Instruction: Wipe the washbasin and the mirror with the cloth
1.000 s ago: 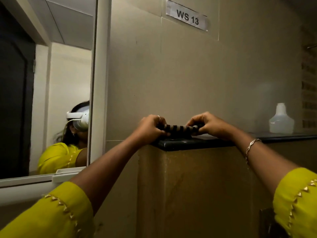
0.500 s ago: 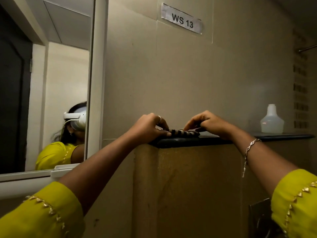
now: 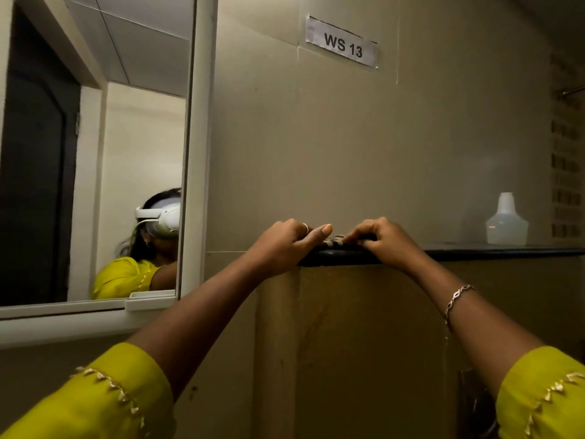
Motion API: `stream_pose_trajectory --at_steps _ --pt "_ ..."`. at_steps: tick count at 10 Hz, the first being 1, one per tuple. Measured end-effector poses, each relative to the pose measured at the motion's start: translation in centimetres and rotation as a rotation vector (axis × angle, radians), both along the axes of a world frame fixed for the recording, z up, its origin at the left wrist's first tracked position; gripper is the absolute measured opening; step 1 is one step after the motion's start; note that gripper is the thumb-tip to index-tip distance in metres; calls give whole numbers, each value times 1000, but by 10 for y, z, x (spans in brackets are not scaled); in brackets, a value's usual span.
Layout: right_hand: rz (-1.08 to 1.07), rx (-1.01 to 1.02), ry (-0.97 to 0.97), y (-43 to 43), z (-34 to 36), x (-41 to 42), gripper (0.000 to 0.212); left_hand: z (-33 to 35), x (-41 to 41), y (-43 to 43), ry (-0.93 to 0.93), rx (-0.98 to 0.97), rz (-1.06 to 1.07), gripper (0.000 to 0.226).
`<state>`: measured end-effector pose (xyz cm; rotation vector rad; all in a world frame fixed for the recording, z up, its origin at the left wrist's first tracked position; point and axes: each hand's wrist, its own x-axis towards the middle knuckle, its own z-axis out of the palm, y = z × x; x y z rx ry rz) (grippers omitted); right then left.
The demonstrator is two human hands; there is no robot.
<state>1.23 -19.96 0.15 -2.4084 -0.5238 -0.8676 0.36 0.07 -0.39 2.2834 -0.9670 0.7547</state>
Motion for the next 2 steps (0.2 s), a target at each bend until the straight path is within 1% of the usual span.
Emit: stream_pose_trajectory --at_steps 1,2 --pt "-43 -41 -71 4 -8 -1 34 -8 -11 1 19 0 3 58" --pt "-195 -48 -256 6 -15 2 35 -19 -17 0 -24 -1 53 53"
